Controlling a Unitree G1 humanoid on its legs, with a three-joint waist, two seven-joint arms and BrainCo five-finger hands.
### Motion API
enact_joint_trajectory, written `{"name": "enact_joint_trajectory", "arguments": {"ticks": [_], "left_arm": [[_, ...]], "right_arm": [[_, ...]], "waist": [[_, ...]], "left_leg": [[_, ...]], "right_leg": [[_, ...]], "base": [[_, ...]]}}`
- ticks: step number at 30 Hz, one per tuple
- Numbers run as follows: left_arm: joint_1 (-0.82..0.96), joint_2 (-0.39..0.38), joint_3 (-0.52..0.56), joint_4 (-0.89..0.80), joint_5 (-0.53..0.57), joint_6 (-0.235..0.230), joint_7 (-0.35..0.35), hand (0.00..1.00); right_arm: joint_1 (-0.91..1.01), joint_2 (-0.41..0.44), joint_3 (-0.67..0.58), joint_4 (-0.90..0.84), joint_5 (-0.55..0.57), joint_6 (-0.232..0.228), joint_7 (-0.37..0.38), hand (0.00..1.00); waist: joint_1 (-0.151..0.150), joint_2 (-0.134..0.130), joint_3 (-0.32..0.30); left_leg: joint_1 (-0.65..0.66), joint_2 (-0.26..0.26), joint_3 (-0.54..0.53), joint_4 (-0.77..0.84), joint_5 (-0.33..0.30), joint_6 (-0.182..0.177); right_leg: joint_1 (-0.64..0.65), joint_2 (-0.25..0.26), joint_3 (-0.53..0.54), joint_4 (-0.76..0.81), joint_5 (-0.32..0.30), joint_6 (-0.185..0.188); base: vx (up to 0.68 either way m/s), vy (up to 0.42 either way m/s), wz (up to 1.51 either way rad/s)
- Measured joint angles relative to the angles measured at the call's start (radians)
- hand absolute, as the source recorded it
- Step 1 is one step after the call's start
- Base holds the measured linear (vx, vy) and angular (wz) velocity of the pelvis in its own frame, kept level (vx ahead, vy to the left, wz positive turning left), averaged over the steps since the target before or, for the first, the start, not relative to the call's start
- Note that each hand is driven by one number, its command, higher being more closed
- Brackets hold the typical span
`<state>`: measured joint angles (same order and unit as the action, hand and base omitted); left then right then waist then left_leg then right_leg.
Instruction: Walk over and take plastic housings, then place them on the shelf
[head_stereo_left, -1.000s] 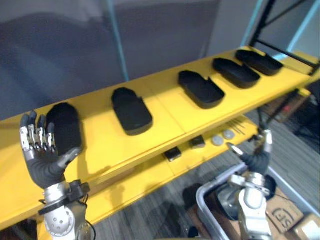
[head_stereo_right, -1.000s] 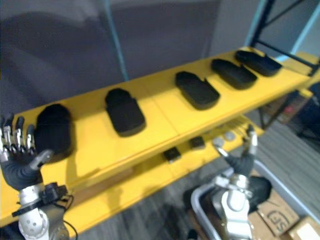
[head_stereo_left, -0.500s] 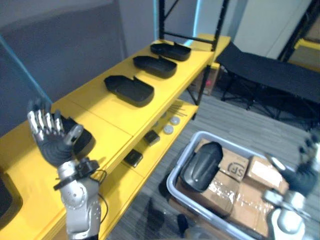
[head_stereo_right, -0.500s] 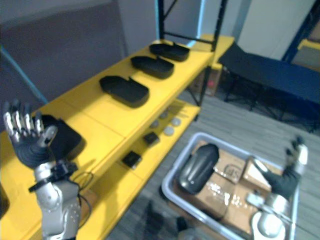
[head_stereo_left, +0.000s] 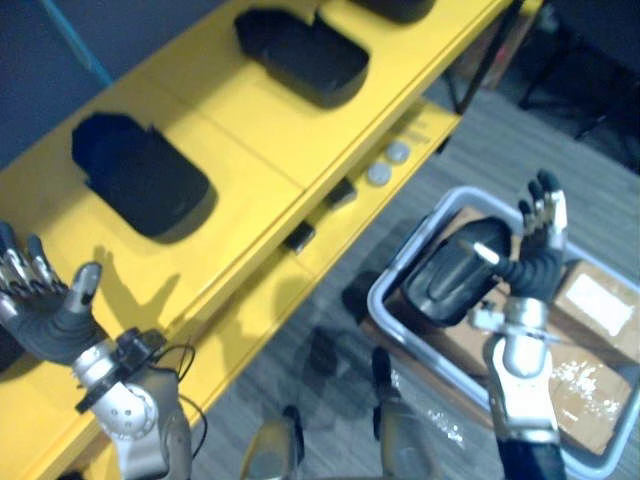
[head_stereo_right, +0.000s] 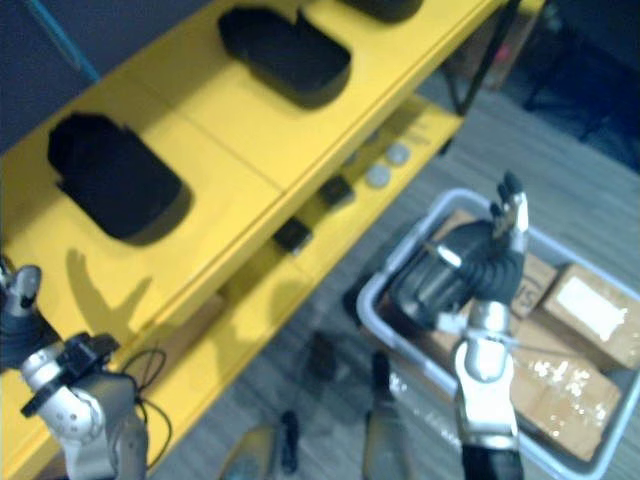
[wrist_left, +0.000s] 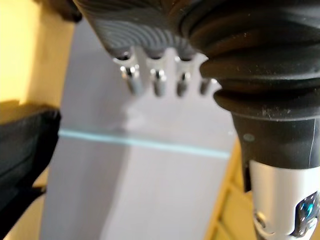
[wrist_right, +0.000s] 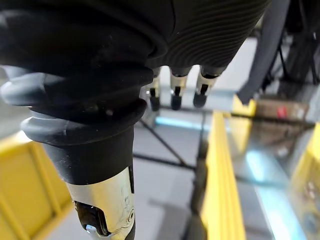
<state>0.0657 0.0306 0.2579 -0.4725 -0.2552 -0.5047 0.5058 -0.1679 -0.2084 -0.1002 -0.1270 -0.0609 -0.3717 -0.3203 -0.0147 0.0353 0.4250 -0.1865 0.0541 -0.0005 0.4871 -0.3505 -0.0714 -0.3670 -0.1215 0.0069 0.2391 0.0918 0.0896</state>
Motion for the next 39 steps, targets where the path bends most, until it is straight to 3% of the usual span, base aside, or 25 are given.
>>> {"name": "enact_joint_trajectory", "arguments": {"ticks": [1, 4, 8, 10, 11, 13, 14, 15, 16, 17, 18, 19, 21, 24, 27, 30, 33, 37, 39], "left_arm": [[-0.018, 0.000, -0.010, 0.000, 0.023, -0.019, 0.014, 0.00], [0.000, 0.000, -0.061, -0.001, 0.113, -0.031, 0.029, 0.00], [0.000, 0.004, -0.129, -0.059, 0.116, -0.031, -0.053, 0.00], [-0.003, 0.007, -0.152, -0.062, 0.105, -0.031, -0.113, 0.00], [0.003, 0.011, -0.163, -0.062, 0.105, -0.030, -0.138, 0.00], [0.009, 0.037, -0.164, -0.061, 0.106, -0.026, -0.145, 0.00], [0.008, 0.052, -0.163, -0.059, 0.107, -0.018, -0.145, 0.00], [-0.001, 0.057, -0.157, -0.054, 0.107, -0.015, -0.145, 0.00], [-0.008, 0.058, -0.153, -0.050, 0.107, -0.014, -0.145, 0.00], [-0.022, 0.062, -0.143, -0.045, 0.107, -0.009, -0.147, 0.00], [-0.025, 0.064, -0.128, -0.045, 0.104, -0.002, -0.157, 0.00], [-0.024, 0.064, -0.121, -0.044, 0.099, 0.006, -0.162, 0.00], [-0.024, 0.066, -0.112, -0.037, 0.074, 0.029, -0.166, 0.00], [-0.014, 0.070, -0.109, -0.015, 0.067, 0.051, -0.165, 0.00], [0.007, 0.049, -0.106, 0.005, 0.068, 0.078, -0.156, 0.00], [0.014, 0.035, -0.106, 0.005, 0.069, 0.078, -0.129, 0.00], [0.031, 0.013, -0.102, 0.005, 0.069, 0.078, -0.105, 0.00], [0.116, -0.023, -0.086, 0.021, 0.067, 0.105, -0.087, 0.00], [0.143, -0.022, -0.082, 0.083, 0.064, 0.163, -0.151, 0.00]], "right_arm": [[-0.029, 0.000, 0.016, 0.001, -0.029, 0.000, -0.032, 0.00], [-0.006, 0.000, 0.044, -0.014, -0.053, 0.009, -0.076, 0.00], [0.096, 0.006, 0.019, -0.073, -0.050, 0.030, -0.119, 0.00], [0.152, 0.021, -0.001, -0.074, -0.039, 0.035, -0.126, 0.00], [0.180, 0.037, -0.010, -0.074, -0.024, 0.035, -0.130, 0.00], [0.216, 0.066, -0.028, -0.075, -0.021, 0.026, -0.113, 0.00], [0.243, 0.081, -0.037, -0.075, -0.021, 0.025, -0.094, 0.00], [0.278, 0.096, -0.045, -0.077, -0.022, 0.024, -0.069, 0.00], [0.296, 0.099, -0.046, -0.077, -0.022, 0.023, -0.062, 0.00], [0.326, 0.105, -0.048, -0.076, -0.022, 0.023, -0.043, 0.00], [0.343, 0.112, -0.047, -0.076, -0.024, 0.023, -0.026, 0.00], [0.348, 0.115, -0.043, -0.076, -0.027, 0.022, -0.023, 0.00], [0.348, 0.120, -0.041, -0.069, -0.030, 0.011, -0.008, 0.00], [0.320, 0.119, -0.006, -0.037, -0.030, 0.002, -0.009, 0.00], [0.304, 0.115, 0.025, -0.020, -0.028, 0.012, -0.008, 0.00], [0.306, 0.115, 0.028, -0.010, -0.030, 0.027, -0.004, 0.00], [0.318, 0.113, 0.025, -0.009, -0.030, 0.044, 0.021, 0.00], [0.319, 0.098, 0.023, -0.009, 0.008, 0.076, 0.062, 0.00], [0.325, 0.091, -0.008, 0.002, 0.064, 0.117, 0.086, 0.00]], "waist": [[0.003, -0.007, 0.031], [0.005, -0.011, 0.035], [-0.002, -0.009, 0.033], [-0.008, -0.004, 0.030], [-0.013, 0.004, 0.022], [-0.023, 0.006, 0.016], [-0.029, 0.006, 0.016], [-0.039, 0.012, 0.010], [-0.055, 0.015, 0.007], [-0.074, 0.021, 0.002], [-0.078, 0.022, -0.017], [-0.077, 0.023, -0.032], [-0.055, 0.017, -0.089], [-0.020, -0.024, -0.124], [-0.008, -0.013, -0.149], [-0.007, -0.011, -0.157], [-0.006, -0.006, -0.159], [-0.001, 0.006, -0.164], [-0.003, 0.025, -0.175]], "left_leg": [[-0.018, -0.002, -0.021, 0.054, -0.026, -0.007], [-0.029, 0.009, -0.046, 0.183, -0.102, -0.026], [-0.006, 0.023, -0.020, 0.213, -0.121, -0.028], [0.053, 0.030, 0.017, 0.193, -0.128, -0.014], [0.095, 0.040, 0.063, 0.165, -0.134, -0.002], [0.150, 0.043, 0.160, 0.122, -0.126, 0.026], [0.191, 0.041, 0.236, 0.074, -0.106, 0.057], [0.226, 0.036, 0.304, 0.004, -0.067, 0.081], [0.238, 0.032, 0.320, -0.020, -0.051, 0.092], [0.265, 0.029, 0.354, -0.072, -0.022, 0.104], [0.288, 0.028, 0.398, -0.123, 0.009, 0.114], [0.293, 0.028, 0.420, -0.147, 0.022, 0.116], [0.291, 0.029, 0.493, -0.206, 0.059, 0.113], [0.285, 0.036, 0.589, -0.212, 0.072, 0.098], [0.259, 0.070, 0.644, -0.226, 0.105, 0.059], [0.248, 0.109, 0.692, -0.206, 0.116, 0.050], [0.234, 0.170, 0.686, -0.124, 0.116, 0.050], [0.236, 0.179, 0.545, -0.062, 0.116, 0.051], [0.240, 0.169, 0.529, -0.100, 0.117, 0.050]], "right_leg": [[-0.054, -0.009, -0.013, 0.156, -0.086, -0.003], [-0.095, -0.028, -0.040, 0.378, -0.227, -0.005], [-0.069, -0.028, -0.047, 0.408, -0.247, 0.000], [-0.023, -0.010, -0.021, 0.365, -0.215, 0.012], [0.005, 0.010, 0.003, 0.313, -0.165, 0.013], [0.025, 0.017, -0.002, 0.229, -0.061, 0.000], [0.045, 0.011, -0.055, 0.134, 0.045, -0.025], [0.078, 0.005, -0.118, 0.060, 0.113, -0.028], [0.079, -0.008, -0.160, 0.105, 0.083, -0.050], [0.087, -0.040, -0.237, 0.235, 0.000, -0.089], [0.100, -0.074, -0.296, 0.350, -0.087, -0.104], [0.115, -0.095, -0.329, 0.394, -0.125, -0.107], [0.187, -0.155, -0.404, 0.451, -0.213, -0.118], [0.315, -0.200, -0.433, 0.357, -0.258, -0.094], [0.319, -0.129, -0.469, 0.183, -0.248, -0.051], [0.354, -0.057, -0.456, 0.027, -0.221, -0.010], [0.387, 0.004, -0.435, -0.062, -0.174, -0.034], [0.404, 0.041, -0.356, -0.099, -0.149, -0.048], [0.398, 0.054, -0.336, -0.140, -0.121, -0.050]], "base": [[-0.05, -0.059, 0.46], [0.02, -0.113, 0.43], [0.05, -0.024, 0.06], [0.01, 0.107, -0.59], [-0.06, 0.188, -1.22], [-0.12, 0.196, -1.48], [-0.24, 0.173, -1.60], [-0.27, 0.156, -1.42], [-0.25, 0.148, -1.04], [-0.21, 0.155, -0.83], [-0.18, 0.148, -0.91], [-0.12, 0.097, -0.90], [-0.08, 0.018, -1.10], [-0.08, -0.096, -1.10], [-0.08, -0.180, -0.81], [-0.07, -0.163, -0.58], [-0.10, -0.148, -0.43], [-0.09, -0.070, -0.64], [-0.06, -0.008, -0.36]]}}
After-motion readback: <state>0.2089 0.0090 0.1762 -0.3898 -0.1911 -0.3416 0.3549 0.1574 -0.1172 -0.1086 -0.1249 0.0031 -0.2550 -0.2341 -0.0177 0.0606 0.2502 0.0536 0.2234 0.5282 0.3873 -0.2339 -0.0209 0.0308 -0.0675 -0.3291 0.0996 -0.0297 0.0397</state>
